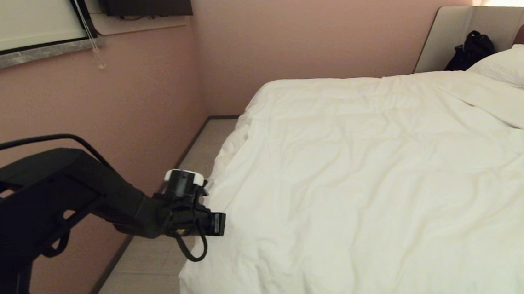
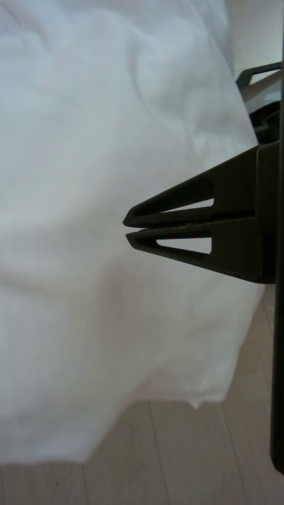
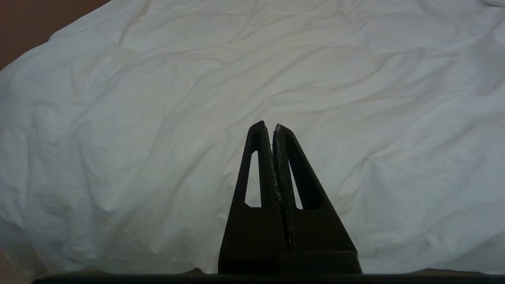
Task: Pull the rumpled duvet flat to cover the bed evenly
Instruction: Flatten the corners of the folded blanket
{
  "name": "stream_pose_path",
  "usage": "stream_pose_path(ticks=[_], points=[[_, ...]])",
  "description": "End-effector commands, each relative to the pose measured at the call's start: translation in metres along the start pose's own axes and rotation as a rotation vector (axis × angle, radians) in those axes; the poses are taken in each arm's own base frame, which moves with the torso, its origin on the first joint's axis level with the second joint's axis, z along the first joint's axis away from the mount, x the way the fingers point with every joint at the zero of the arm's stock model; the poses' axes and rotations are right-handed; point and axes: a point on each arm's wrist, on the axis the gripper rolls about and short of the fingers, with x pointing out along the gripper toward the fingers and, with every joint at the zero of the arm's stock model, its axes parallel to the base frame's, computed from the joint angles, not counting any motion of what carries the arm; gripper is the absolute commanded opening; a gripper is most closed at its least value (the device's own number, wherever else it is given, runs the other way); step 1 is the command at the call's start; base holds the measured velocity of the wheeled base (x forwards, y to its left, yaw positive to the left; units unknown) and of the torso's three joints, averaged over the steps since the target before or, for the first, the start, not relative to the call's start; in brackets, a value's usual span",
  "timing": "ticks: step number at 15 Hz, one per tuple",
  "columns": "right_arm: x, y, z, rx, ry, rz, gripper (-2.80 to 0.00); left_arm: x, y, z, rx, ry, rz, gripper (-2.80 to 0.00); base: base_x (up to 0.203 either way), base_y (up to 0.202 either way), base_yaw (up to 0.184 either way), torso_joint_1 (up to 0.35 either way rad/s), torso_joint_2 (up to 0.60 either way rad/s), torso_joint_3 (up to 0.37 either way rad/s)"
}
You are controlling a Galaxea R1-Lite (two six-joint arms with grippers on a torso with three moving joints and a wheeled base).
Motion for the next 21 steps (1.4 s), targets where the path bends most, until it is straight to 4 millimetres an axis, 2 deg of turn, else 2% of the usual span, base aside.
stream_pose_path(ticks=[1, 5, 9, 14, 15, 18, 21], points=[[0.000, 0.000, 0.000, -0.001, 0.000, -0.001, -2.80, 0.007, -0.020, 0.003, 0.018, -0.013, 0.022, -2.80, 0.000, 0.000, 0.000, 0.000, 0.00, 0.000], [0.000, 0.000, 0.000, -0.001, -0.001, 0.000, -2.80, 0.018, -0.055, 0.003, 0.039, -0.031, 0.047, -2.80, 0.000, 0.000, 0.000, 0.000, 0.00, 0.000], [0.000, 0.000, 0.000, -0.001, 0.000, 0.000, -2.80, 0.038, -0.070, 0.004, 0.026, -0.054, 0.100, -2.80, 0.000, 0.000, 0.000, 0.000, 0.00, 0.000], [0.000, 0.000, 0.000, -0.001, -0.002, 0.000, -2.80, 0.043, -0.098, -0.001, 0.042, -0.055, 0.060, -2.80, 0.000, 0.000, 0.000, 0.000, 0.00, 0.000], [0.000, 0.000, 0.000, -0.001, 0.000, -0.001, -2.80, 0.043, -0.111, -0.003, 0.052, -0.057, 0.037, -2.80, 0.000, 0.000, 0.000, 0.000, 0.00, 0.000], [0.000, 0.000, 0.000, -0.001, -0.001, 0.000, -2.80, 0.047, -0.134, -0.009, 0.075, -0.054, 0.004, -2.80, 0.000, 0.000, 0.000, 0.000, 0.00, 0.000], [0.000, 0.000, 0.000, -0.001, 0.000, 0.000, -2.80, 0.064, -0.135, -0.015, 0.082, -0.043, 0.034, -2.80, 0.000, 0.000, 0.000, 0.000, 0.00, 0.000]])
